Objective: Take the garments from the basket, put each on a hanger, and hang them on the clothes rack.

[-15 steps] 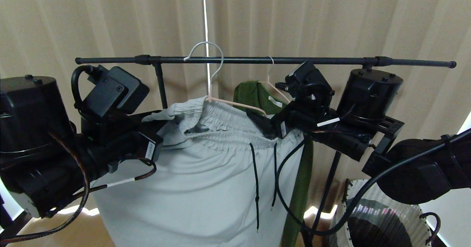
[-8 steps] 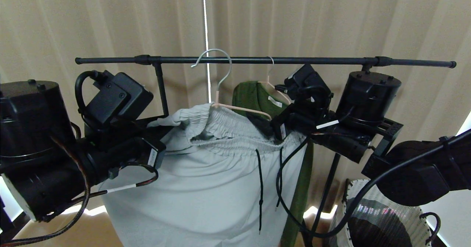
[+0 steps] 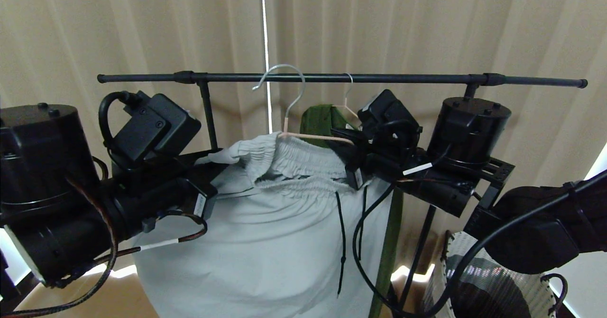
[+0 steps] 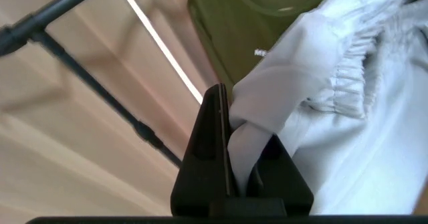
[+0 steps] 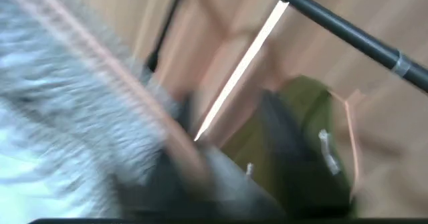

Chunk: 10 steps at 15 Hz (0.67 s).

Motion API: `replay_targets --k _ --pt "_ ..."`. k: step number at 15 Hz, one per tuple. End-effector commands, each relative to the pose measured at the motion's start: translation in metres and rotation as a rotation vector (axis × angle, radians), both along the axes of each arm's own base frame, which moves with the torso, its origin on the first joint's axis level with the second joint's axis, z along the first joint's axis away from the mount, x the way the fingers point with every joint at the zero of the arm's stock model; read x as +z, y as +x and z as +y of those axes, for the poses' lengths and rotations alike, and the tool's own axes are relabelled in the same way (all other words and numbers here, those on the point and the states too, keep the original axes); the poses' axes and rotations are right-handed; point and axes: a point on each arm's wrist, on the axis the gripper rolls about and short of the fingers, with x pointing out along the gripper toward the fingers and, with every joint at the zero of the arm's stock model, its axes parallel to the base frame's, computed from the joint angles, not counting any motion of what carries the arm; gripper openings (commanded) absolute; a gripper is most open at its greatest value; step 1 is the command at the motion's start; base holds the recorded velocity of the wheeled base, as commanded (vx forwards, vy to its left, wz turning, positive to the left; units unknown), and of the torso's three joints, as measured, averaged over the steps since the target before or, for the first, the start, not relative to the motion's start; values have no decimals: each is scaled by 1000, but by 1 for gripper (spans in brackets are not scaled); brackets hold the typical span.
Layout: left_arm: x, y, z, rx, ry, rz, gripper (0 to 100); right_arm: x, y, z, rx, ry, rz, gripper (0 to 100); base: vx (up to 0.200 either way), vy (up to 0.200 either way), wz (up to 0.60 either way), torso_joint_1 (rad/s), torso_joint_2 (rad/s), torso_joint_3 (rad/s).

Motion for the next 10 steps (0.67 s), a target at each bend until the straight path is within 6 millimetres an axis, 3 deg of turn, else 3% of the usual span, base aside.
replay_targets --k 1,10 --pt "1 1 1 11 0 -2 0 1 0 -1 -11 1 0 0 0 0 0 0 0 0" --pt "4 0 5 27 -10 -13 0 4 -5 0 -1 5 -6 0 0 0 0 0 0 0"
